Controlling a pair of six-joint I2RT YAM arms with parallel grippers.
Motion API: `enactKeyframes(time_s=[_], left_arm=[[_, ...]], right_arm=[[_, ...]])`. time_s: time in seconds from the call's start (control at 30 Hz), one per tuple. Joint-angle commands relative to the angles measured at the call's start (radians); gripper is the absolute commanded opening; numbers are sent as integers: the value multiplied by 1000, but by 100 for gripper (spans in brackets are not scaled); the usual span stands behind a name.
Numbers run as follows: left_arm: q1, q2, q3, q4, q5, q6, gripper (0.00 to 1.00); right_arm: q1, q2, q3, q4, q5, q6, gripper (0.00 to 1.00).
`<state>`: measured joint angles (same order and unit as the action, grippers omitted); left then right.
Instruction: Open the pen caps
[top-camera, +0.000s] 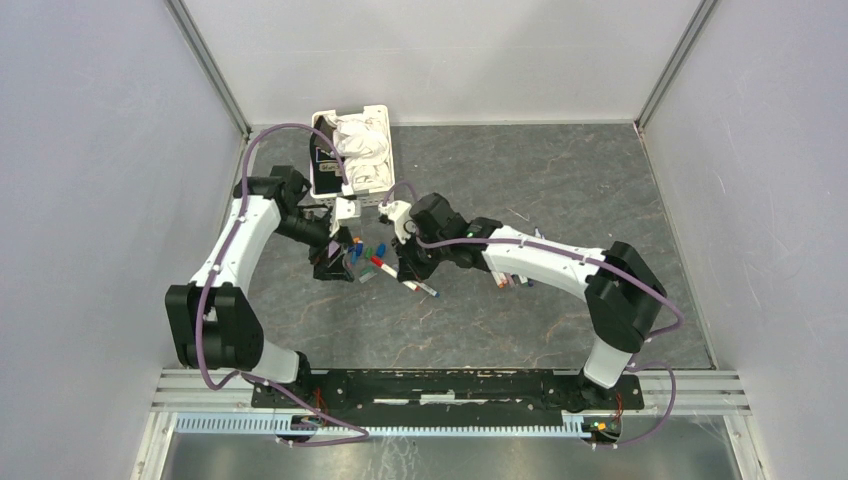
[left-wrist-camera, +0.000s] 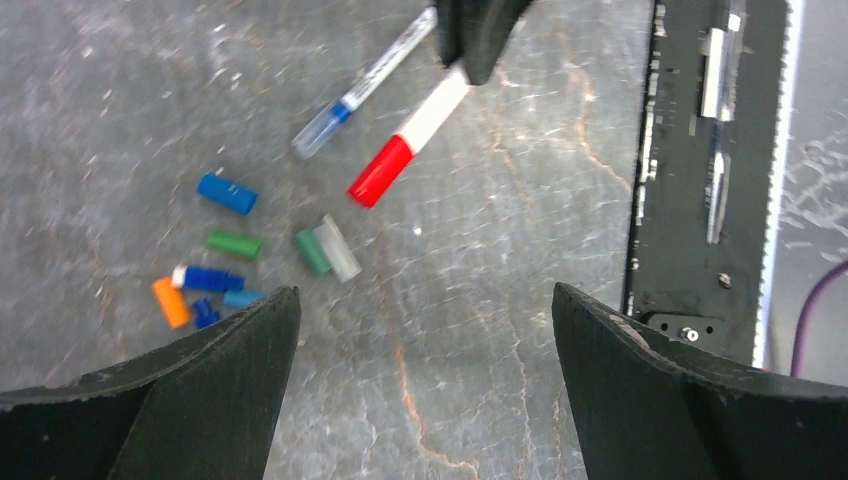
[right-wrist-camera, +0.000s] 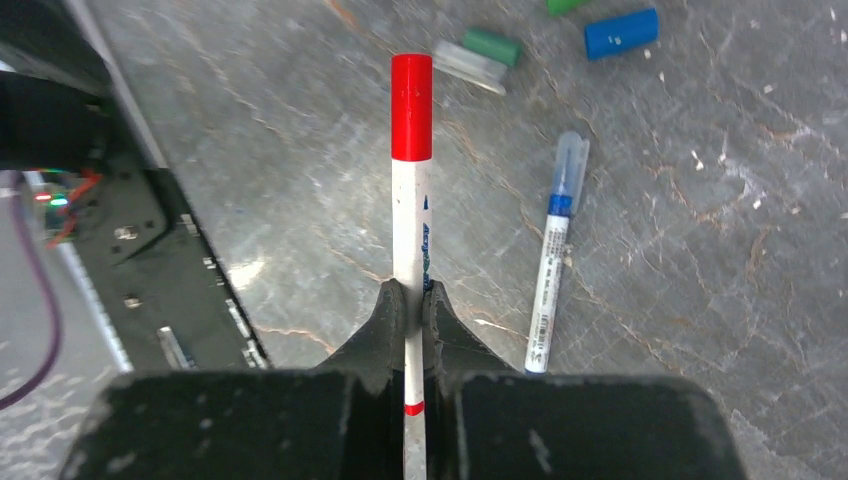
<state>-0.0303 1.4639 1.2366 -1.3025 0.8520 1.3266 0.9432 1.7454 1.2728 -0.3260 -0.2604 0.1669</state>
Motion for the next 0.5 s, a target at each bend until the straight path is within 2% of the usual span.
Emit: enactKeyframes(time_s=[0.0, 0.1, 0.2, 0.33, 0.47], left_arm=[[-51, -1, -17, -120, 62, 198, 100], [-87, -14, -37, -115, 73, 208, 99], [-112, -29, -37, -117, 96, 212, 94], [-162, -37, -44, -120, 88, 206, 90], [-202, -40, -61, -86, 52, 169, 81]], right_arm=[[-46, -46, 30, -32, -247, -26, 0], [-74, -40, 23, -21, -413, -37, 0], [-80, -12, 47, -53, -503, -62, 0], [-82, 15, 76, -74, -545, -73, 0], [-89, 29, 91, -79, -565, -66, 0]])
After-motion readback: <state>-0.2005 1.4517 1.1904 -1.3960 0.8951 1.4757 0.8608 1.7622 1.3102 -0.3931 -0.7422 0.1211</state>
